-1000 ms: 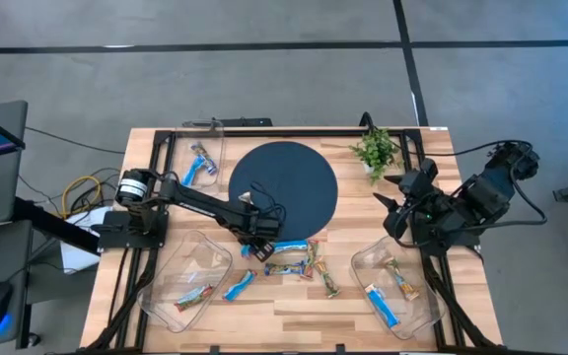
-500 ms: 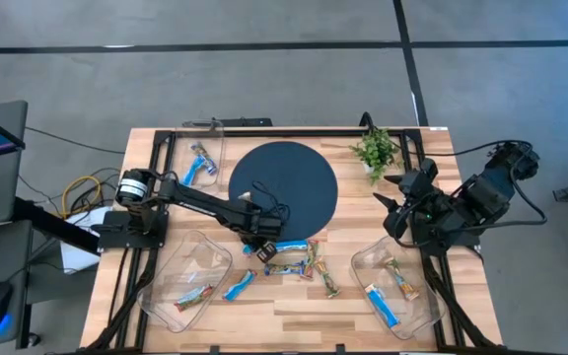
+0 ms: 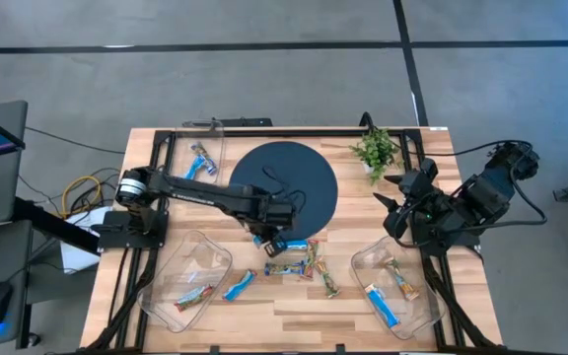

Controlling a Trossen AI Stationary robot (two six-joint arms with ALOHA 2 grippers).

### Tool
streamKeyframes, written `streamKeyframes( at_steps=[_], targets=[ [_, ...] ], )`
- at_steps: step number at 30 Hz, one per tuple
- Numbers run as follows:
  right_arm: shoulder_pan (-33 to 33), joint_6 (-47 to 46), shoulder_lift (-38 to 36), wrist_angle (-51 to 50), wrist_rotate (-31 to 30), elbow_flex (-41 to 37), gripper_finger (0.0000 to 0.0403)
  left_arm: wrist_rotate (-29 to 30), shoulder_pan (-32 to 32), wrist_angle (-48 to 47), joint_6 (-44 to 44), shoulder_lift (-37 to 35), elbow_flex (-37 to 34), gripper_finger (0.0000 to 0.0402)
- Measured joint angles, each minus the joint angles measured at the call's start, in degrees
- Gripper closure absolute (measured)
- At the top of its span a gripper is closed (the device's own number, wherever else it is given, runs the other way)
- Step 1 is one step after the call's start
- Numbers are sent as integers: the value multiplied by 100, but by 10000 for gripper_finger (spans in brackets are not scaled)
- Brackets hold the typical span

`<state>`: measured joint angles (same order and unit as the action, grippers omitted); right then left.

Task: Pick and place Granola Bars by type
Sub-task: Put the red granola bar into the bottom left transparent bin

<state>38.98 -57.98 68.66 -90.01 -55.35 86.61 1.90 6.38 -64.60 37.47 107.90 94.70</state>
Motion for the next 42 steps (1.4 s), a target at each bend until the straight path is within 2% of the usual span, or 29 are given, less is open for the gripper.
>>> streamKeyframes(
  at_steps=[5, 9, 21, 26, 34, 42],
  targets=[
    [0, 0, 0, 1, 0, 0, 178, 181, 178, -1586, 13, -4, 812, 351],
    [0, 0, 0, 0, 0, 0, 178, 401, 487, -2581, 451, -21, 1008, 352],
    [-221, 254, -2, 33, -13, 0, 178, 355, 1828, -2547, 2226, -568, 931, 353],
    [-465, 870, -2, 638, -9, 0, 178, 460, 2476, -2533, 2944, -570, 861, 354],
    [-653, 2254, 0, 1965, 307, -2, 178, 142, 3361, -2541, 4374, -564, 72, 354],
    [-947, 3212, 0, 2693, 765, -2, 178, 42, 3707, -2533, 5276, -562, -856, 354]
  ],
)
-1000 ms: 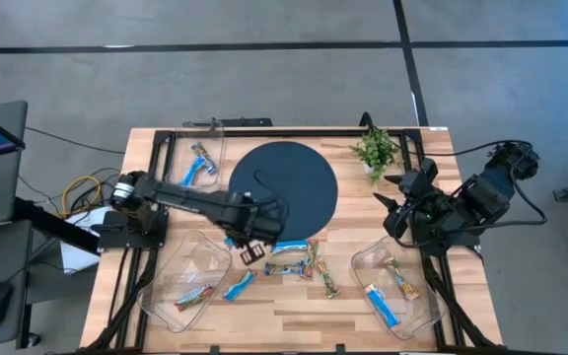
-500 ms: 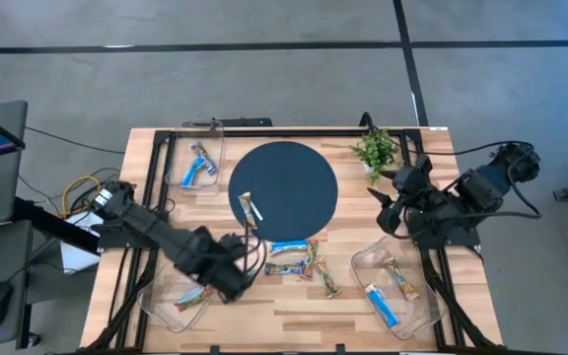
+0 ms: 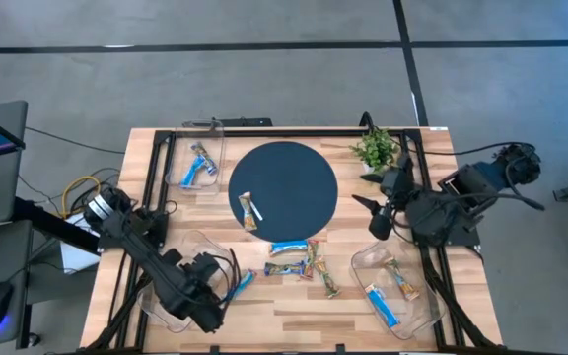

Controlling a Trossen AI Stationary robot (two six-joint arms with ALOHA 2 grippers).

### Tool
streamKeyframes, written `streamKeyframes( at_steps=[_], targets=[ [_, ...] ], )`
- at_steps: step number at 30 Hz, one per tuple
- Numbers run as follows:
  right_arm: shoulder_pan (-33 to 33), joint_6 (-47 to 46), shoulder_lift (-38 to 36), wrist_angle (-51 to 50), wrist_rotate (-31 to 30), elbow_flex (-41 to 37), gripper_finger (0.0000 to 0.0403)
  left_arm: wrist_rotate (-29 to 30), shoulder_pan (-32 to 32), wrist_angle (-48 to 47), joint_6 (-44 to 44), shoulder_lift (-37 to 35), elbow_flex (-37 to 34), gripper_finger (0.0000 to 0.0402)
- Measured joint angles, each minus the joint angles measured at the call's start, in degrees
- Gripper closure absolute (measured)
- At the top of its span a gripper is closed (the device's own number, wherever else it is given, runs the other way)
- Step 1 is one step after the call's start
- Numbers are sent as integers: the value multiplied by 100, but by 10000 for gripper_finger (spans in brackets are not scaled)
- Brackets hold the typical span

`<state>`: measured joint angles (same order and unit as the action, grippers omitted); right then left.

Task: Pick and place Granola Bars by type
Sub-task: Put the red granola bar into the bottom left transparent bin, then put the yellow granola bar into the bottom right transparent bin

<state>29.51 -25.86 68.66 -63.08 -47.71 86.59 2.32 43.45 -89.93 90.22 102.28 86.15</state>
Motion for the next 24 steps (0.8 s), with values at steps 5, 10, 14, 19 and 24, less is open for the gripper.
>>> streamKeyframes(
  at_steps=[5, 10, 14, 19, 24],
  targets=[
    [-223, 45, 87, 23, 301, 0, 178, -461, 5, -11, 289, 4, -455, 342],
    [-391, 168, 352, 12, 752, -2, 178, -429, 5, -5, 399, 4, -548, 293],
    [-561, 505, 729, 21, 1164, -2, 178, -352, 3, -7, 401, 4, -548, 255],
    [-805, 1327, 1304, 375, 1687, -2, 178, -347, 16, 4, 493, 4, -548, 229],
    [-1157, 3040, 1888, 1634, 2887, -2, 178, 284, 192, -8, 1065, -60, -339, 226]
  ],
)
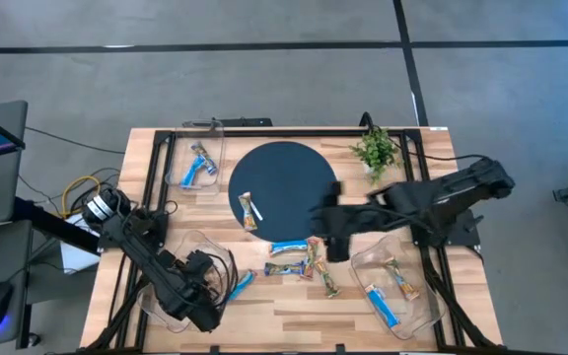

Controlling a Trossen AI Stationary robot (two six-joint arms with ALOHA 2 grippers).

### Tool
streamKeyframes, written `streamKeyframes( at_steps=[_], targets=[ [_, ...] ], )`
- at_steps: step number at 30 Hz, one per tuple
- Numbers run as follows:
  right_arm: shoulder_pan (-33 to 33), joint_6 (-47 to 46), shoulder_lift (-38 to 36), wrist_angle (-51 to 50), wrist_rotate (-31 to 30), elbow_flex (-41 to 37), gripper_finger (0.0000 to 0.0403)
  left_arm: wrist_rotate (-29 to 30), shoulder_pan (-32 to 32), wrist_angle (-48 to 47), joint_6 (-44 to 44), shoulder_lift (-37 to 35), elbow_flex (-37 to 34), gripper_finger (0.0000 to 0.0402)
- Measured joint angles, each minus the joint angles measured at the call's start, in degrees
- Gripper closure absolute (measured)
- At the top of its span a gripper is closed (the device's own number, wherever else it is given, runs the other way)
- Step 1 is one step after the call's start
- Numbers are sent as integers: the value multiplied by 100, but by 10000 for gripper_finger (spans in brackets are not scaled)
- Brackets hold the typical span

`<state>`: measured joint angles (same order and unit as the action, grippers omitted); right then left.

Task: Pick and place Granola Bars by type
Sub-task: Put the yellow granola bar into the bottom right transparent bin

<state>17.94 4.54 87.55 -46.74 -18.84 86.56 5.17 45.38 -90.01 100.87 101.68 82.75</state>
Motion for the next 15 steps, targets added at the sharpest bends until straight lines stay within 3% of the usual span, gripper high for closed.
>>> streamKeyframes(
  at_steps=[4, 9, 11, 15],
  targets=[
    [-356, 1032, 500, 1034, 1102, 2, 178, 1154, 288, -9, 961, -238, 227, 227],
    [-823, 1822, 1143, 2012, 1589, 47, 178, 2751, 721, -3, 1817, -491, 408, 228],
    [-1042, 1851, 1413, 2011, 1817, 111, 178, 3210, 829, -6, 1938, -547, 414, 228],
    [-1494, 1124, 2080, 2145, 2162, 535, 178, 3589, 788, -6, 1912, -574, 416, 228]
  ],
)
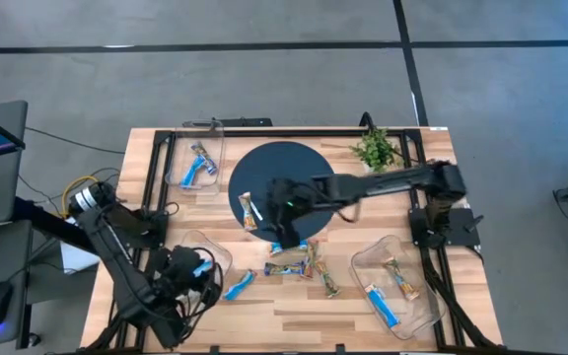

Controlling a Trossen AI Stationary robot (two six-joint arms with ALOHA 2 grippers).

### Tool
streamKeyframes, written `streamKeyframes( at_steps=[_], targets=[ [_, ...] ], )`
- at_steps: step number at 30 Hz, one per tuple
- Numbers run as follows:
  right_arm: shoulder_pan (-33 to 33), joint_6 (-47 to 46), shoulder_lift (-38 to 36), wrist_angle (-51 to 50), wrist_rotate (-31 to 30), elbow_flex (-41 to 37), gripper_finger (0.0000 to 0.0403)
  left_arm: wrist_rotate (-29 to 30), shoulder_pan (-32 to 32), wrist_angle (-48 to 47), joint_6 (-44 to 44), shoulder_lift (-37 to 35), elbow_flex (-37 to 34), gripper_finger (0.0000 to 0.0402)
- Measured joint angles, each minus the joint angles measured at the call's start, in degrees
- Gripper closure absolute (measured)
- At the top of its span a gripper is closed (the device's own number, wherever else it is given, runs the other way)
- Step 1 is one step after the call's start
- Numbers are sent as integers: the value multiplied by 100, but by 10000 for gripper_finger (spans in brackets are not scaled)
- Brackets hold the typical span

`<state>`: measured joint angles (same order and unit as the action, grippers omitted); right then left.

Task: Pick and place Granola Bars by type
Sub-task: Put the yellow granola bar into the bottom right transparent bin

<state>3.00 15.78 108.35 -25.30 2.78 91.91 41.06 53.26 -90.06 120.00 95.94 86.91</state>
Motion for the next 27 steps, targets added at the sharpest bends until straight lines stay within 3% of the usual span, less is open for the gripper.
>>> streamKeyframes(
  at_steps=[8, 13, 21, 27],
  targets=[
    [-667, -2160, 1300, -155, 130, 985, 178, 700, -200, 6, -748, -67, -17, 228],
    [-800, -3052, 1941, -165, 669, 1524, 178, 1213, -434, 1, -1583, -476, -117, 228],
    [-791, -3210, 2597, -176, 511, 2174, 178, 1832, -689, 5, -2919, -1460, -197, 228],
    [-791, -2780, 2912, -119, 430, 2267, 178, 2231, -808, 2, -3570, -2039, -197, 228]
  ],
)
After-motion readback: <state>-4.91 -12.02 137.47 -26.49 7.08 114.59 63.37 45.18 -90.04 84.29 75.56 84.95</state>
